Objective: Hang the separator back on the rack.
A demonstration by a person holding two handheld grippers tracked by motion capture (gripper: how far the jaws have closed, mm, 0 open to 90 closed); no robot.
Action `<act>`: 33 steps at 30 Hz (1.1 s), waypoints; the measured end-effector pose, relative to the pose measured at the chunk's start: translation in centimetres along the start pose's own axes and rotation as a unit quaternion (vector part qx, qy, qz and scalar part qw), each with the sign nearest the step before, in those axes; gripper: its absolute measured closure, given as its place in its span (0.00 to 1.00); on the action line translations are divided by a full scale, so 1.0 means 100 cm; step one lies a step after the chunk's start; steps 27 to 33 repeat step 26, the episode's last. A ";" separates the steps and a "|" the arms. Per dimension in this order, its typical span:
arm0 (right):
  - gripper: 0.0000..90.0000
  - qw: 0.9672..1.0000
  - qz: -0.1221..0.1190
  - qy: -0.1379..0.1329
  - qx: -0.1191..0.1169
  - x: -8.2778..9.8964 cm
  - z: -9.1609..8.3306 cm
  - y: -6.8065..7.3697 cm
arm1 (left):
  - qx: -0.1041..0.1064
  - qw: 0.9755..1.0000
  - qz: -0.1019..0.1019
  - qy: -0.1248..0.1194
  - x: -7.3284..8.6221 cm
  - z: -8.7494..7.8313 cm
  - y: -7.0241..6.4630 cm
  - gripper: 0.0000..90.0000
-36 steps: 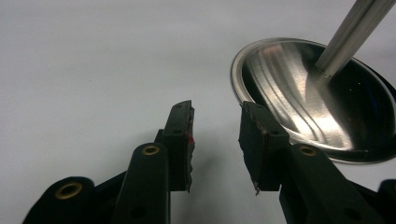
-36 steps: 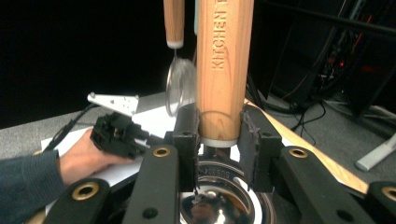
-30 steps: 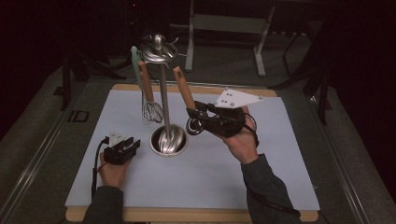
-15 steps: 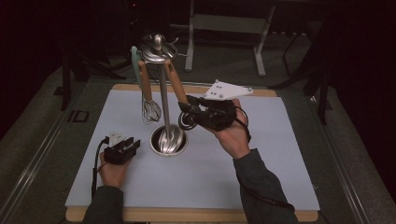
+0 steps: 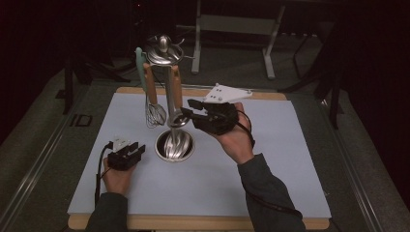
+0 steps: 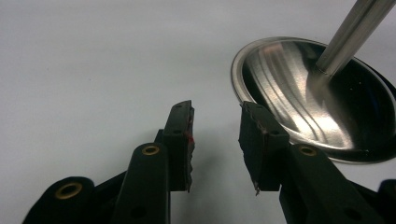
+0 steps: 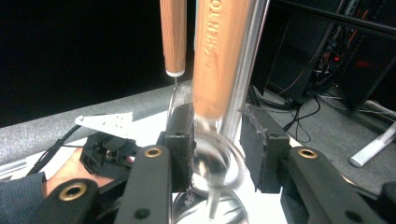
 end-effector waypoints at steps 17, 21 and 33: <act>0.70 0.998 -0.001 0.066 0.000 0.030 -0.005 -0.019 | -0.001 1.000 0.001 0.001 0.000 0.000 0.000 0.72; 0.70 0.997 0.003 0.079 0.003 0.039 -0.006 -0.023 | 0.000 1.000 -0.001 0.001 0.000 0.000 0.000 0.72; 0.66 0.994 0.003 0.106 0.015 0.059 -0.013 -0.033 | 0.000 1.000 -0.002 0.000 0.000 0.000 0.000 0.72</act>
Point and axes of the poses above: each handheld gripper's, and its own axes: z roughly forward along the jaws, x roughly out of its underside, y roughly to its left, the point moved 7 cm from there along z, roughly forward along the jaws, and after that the axes turned 8 degrees about z, right-handed, at the moved point
